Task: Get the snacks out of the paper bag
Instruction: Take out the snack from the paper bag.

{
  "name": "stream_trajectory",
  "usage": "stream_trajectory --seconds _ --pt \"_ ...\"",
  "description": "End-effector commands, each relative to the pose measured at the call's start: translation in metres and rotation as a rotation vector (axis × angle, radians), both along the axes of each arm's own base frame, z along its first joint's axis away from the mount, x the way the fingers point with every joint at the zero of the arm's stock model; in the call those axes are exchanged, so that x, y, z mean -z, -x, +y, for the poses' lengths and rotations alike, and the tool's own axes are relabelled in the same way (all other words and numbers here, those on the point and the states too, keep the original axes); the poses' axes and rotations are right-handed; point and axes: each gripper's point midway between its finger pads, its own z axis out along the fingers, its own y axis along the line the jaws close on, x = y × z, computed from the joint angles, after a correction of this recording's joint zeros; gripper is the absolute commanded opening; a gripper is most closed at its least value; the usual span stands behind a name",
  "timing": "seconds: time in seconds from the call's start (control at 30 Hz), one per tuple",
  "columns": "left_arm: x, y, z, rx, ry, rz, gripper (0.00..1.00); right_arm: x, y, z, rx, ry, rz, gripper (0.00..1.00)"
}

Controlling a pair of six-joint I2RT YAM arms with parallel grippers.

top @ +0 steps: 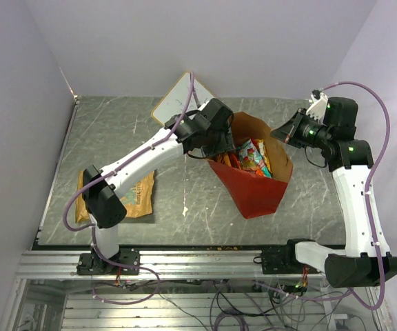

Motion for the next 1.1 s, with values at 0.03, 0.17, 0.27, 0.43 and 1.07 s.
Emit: stream_trajectory --seconds 0.03,0.17,0.27,0.43,1.07 --pt "0.019 -0.006 0.003 -0.064 -0.066 0.038 0.64 -0.006 0.003 -0.001 -0.018 0.026 -0.028 0.00" --pt "0.033 -0.007 0.000 -0.078 -0.102 0.071 0.53 -0.003 0.004 -0.002 -0.021 0.038 -0.021 0.00" --pt "0.038 -0.006 0.002 -0.089 -0.148 0.062 0.40 -0.002 0.004 -0.002 -0.024 0.047 -0.021 0.00" --pt "0.034 -0.002 -0.001 -0.078 -0.138 0.057 0.09 0.004 0.006 -0.001 -0.043 0.054 -0.006 0.00" --pt "-0.179 0.022 -0.059 0.281 0.680 -0.101 0.07 0.010 0.010 0.000 -0.025 0.031 0.026 0.00"
